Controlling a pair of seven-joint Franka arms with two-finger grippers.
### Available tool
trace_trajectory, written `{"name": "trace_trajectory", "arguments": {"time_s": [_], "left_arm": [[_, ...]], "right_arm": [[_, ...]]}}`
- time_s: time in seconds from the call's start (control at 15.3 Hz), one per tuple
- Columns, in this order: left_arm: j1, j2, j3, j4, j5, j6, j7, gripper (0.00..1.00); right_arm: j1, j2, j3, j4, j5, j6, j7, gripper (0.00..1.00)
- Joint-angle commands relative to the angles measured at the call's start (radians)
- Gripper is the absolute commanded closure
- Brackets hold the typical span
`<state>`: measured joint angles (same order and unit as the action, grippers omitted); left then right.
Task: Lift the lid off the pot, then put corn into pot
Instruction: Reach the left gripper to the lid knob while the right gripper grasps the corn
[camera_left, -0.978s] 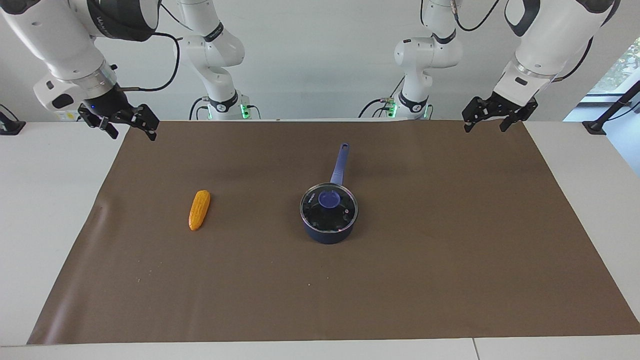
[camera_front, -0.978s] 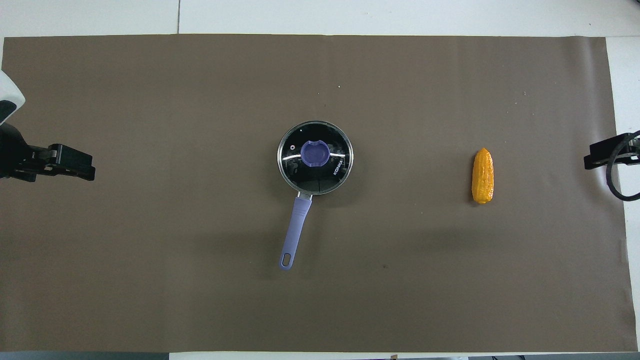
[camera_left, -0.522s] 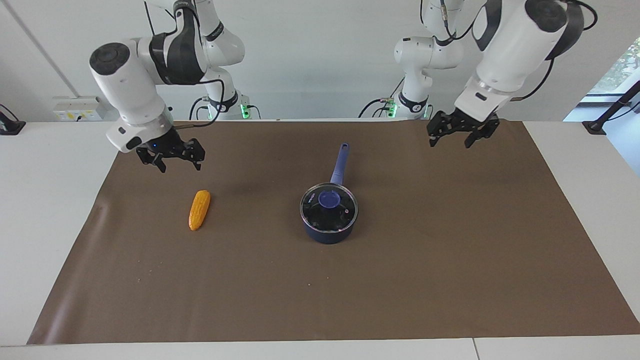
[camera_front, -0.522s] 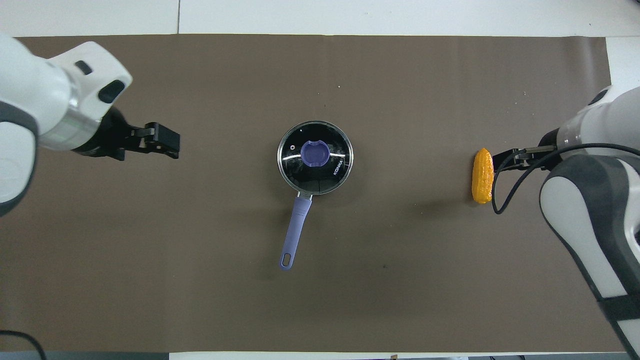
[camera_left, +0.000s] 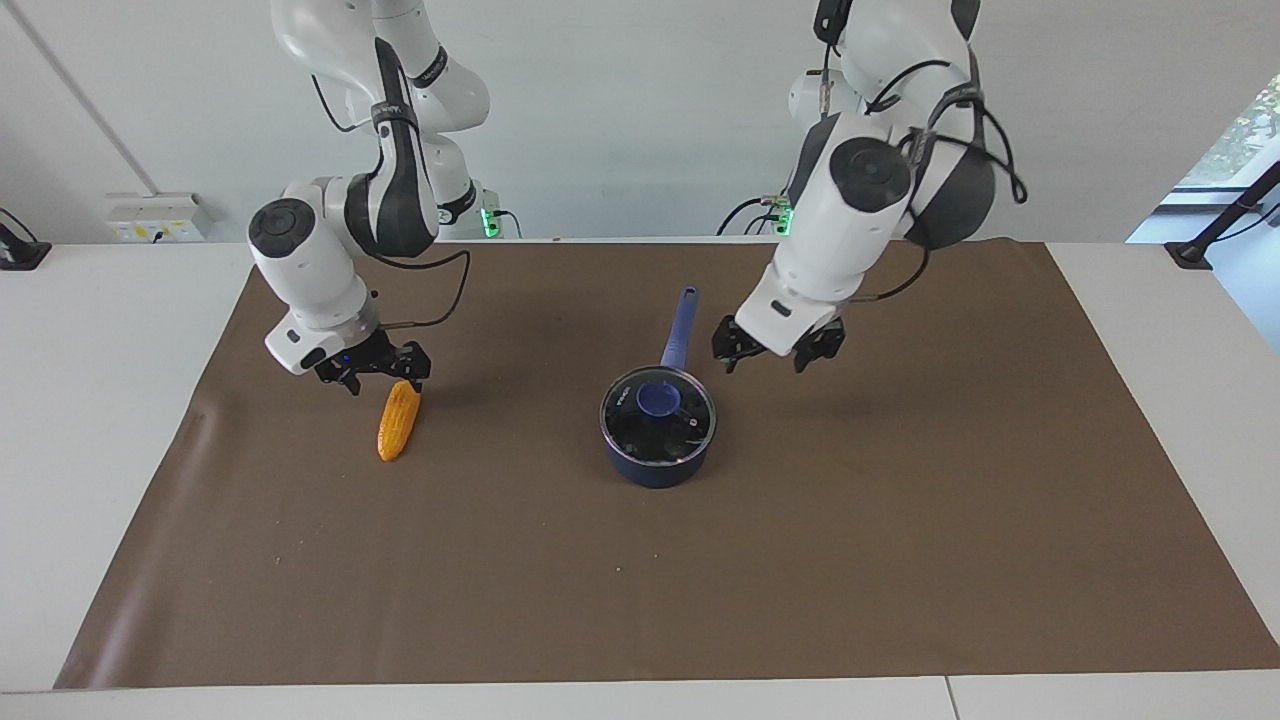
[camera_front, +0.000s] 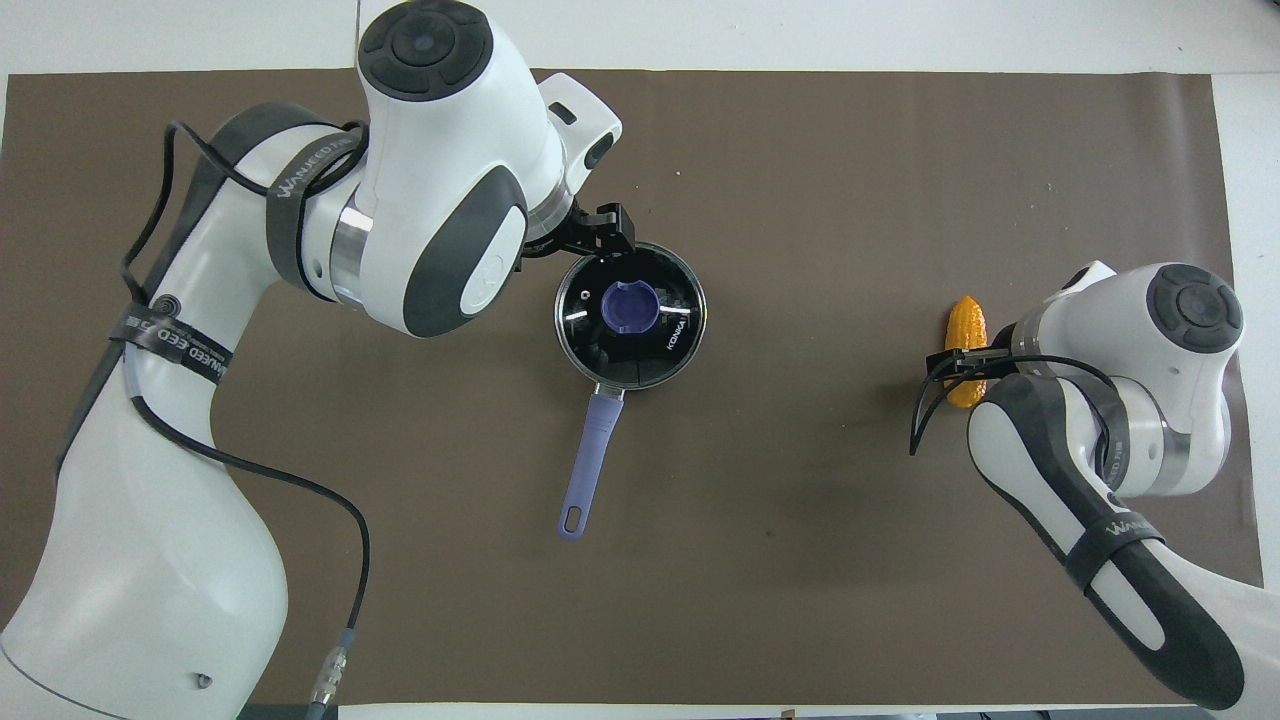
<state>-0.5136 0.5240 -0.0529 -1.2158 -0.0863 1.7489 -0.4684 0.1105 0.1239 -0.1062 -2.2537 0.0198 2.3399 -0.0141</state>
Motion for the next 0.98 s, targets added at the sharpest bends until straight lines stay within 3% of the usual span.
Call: {"name": "trace_trajectory", "arguments": {"time_s": [0.0,0.13,0.39,0.59,0.72,0.91], "left_arm": [[-0.017,0.011,0.011,0.027,0.005,0.026,-0.001,0.00],[-0.065,0.034,0.016,0.022,0.022,0.035,-0.003,0.00],[-0.083,0.051,0.015,-0.001,0.051,0.038,-0.001,0.00],[-0.085,0.051,0.013,-0.008,0.051,0.041,0.001,0.00],[-0.089,0.051,0.013,-0.025,0.050,0.058,0.001,0.00],[-0.098,0.050,0.011,-0.045,0.042,0.083,0.001,0.00]], "right_arm": [[-0.009,0.002,0.003,-0.012,0.014,0.010,-0.004,0.00],[-0.009,0.002,0.003,-0.012,0.014,0.001,-0.010,0.04],[-0.011,0.002,0.003,-0.010,0.014,-0.004,-0.046,0.52],[-0.006,0.003,0.003,-0.006,0.014,-0.013,-0.043,1.00],[0.003,0.013,0.003,0.043,0.014,-0.069,-0.041,1.00],[0.005,0.043,0.005,0.201,0.014,-0.252,-0.040,1.00]]}}
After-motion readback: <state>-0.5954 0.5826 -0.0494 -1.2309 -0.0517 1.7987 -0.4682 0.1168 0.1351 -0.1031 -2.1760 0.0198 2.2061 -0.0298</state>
